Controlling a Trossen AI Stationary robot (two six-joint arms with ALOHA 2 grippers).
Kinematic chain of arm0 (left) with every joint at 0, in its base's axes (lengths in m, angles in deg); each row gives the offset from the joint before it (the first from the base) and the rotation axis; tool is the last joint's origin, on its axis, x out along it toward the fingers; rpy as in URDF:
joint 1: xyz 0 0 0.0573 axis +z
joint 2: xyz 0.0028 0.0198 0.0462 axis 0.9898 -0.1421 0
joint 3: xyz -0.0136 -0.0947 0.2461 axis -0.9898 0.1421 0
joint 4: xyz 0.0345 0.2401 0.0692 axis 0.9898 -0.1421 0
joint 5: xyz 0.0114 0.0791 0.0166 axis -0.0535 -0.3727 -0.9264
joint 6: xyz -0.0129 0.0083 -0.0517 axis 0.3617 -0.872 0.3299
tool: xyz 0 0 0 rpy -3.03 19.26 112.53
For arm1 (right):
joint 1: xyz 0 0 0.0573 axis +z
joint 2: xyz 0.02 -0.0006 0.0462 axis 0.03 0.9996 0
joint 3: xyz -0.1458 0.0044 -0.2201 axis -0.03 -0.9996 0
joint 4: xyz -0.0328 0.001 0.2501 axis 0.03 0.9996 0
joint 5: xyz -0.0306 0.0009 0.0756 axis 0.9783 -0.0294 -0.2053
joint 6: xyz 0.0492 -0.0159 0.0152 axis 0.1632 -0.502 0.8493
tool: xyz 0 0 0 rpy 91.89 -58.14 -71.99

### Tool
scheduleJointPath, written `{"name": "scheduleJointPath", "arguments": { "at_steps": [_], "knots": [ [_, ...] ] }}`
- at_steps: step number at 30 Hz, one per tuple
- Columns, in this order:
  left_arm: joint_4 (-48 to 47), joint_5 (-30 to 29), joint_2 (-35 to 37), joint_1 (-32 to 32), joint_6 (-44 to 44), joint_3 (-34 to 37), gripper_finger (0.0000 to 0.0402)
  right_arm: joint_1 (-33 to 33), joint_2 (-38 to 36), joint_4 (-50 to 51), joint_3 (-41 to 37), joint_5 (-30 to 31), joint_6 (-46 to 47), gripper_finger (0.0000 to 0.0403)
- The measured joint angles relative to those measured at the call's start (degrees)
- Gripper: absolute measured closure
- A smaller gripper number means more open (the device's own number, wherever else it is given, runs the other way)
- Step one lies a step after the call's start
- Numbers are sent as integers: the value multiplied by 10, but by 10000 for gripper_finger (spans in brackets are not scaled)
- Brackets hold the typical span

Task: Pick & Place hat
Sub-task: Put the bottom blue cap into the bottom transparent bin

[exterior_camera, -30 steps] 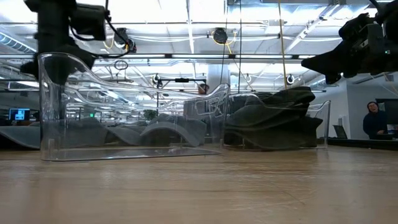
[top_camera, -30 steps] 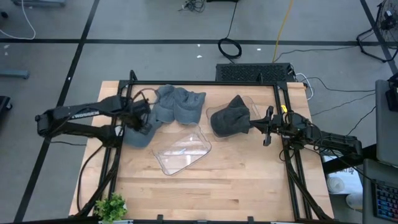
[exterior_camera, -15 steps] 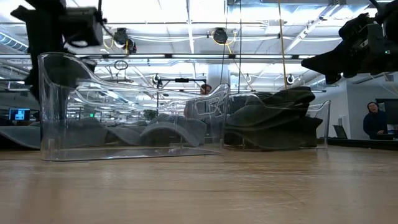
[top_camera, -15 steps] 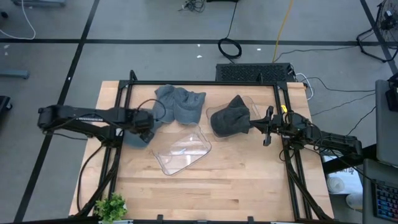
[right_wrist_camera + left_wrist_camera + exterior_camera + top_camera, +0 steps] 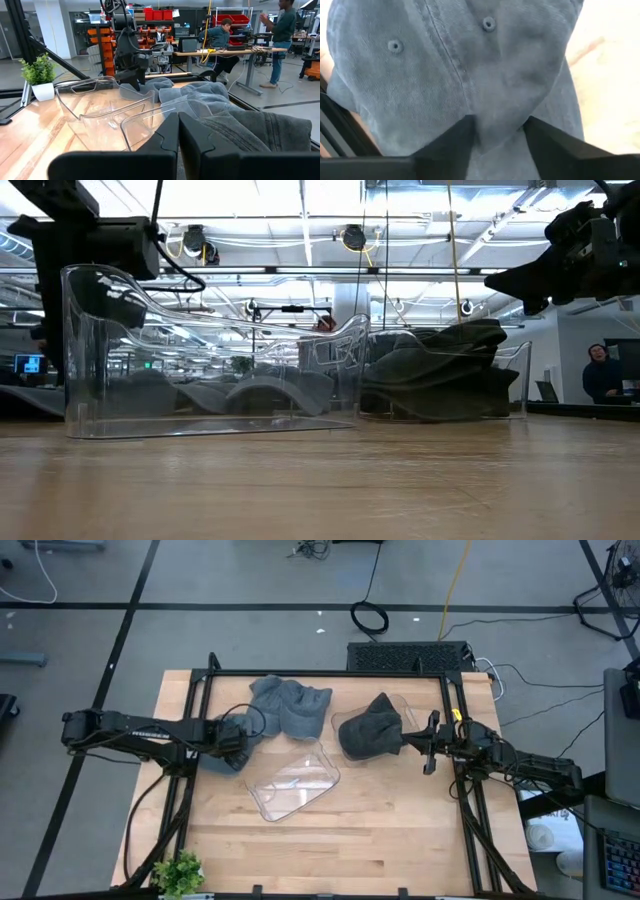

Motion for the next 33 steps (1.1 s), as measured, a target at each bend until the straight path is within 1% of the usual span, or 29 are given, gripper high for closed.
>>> {"name": "scheduleJointPath", "arguments": {
  "at_steps": [2, 6, 7, 12, 15, 18, 21, 30, 33],
  "knots": [
    [0, -2, 0, 0, 15, 1, 263, 0, 0, 0, 0, 0, 0, 403],
    [-2, -6, 0, 0, 34, 1, 372, 0, 0, 0, 0, 0, 0, 403],
    [-2, -6, 0, 1, 42, 2, 385, 0, 0, 0, 0, 0, 0, 403],
    [-32, -9, -1, -21, 49, -23, 396, 0, 0, 0, 0, 0, 0, 403],
    [-88, -28, -1, -37, 69, -69, 398, 0, 0, 0, 0, 0, 0, 403],
    [-152, -61, -1, -54, 94, -128, 399, 0, 0, 0, 0, 0, 0, 403],
    [-197, -84, -1, -73, 108, -185, 399, 0, 0, 0, 0, 0, 0, 403],
    [-229, -140, -2, -137, 86, -331, 400, 0, 0, 0, 0, 0, 0, 403],
    [-223, -156, -23, -169, 72, -370, 401, 0, 0, 0, 0, 0, 0, 403]
  ]
}}
